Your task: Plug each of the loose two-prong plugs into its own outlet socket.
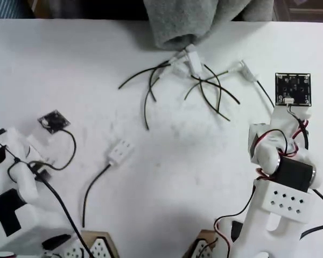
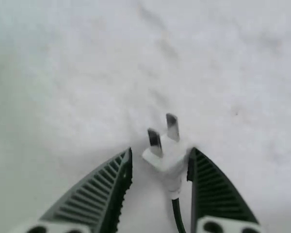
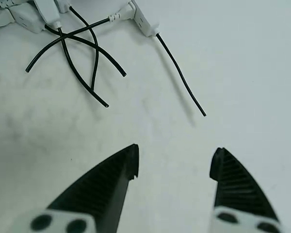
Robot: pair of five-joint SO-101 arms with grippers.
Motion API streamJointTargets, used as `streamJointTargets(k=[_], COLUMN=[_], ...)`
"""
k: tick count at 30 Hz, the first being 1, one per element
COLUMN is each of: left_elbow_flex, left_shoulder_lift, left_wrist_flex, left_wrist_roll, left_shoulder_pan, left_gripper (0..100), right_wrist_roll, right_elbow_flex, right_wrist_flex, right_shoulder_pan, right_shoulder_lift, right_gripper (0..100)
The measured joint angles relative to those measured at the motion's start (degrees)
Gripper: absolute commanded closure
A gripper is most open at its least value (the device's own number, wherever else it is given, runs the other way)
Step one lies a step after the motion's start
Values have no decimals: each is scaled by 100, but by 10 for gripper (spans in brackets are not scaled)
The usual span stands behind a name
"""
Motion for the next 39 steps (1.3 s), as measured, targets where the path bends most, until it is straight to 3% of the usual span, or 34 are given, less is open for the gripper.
streamJointTargets(k=[7,14,17,23,31,36,39], left_elbow_flex=[97,70,79,88,105,114,114], left_shoulder_lift=[-114,-88,-53,-9,0,0,0], left_wrist_flex=[105,1582,1829,1952,1855,1846,1846], left_wrist_roll=[9,9,9,44,1319,1433,1433], left_shoulder_pan=[62,176,281,299,448,475,484], left_gripper=[782,782,782,782,782,784,843], right_wrist_roll=[0,0,0,0,0,0,0], right_elbow_flex=[0,0,0,0,0,-9,-79], right_wrist_flex=[0,0,0,0,0,0,0], right_shoulder_pan=[0,-9,0,0,0,0,0], right_shoulder_lift=[0,0,0,0,0,0,0], right_gripper=[758,758,758,758,758,758,758])
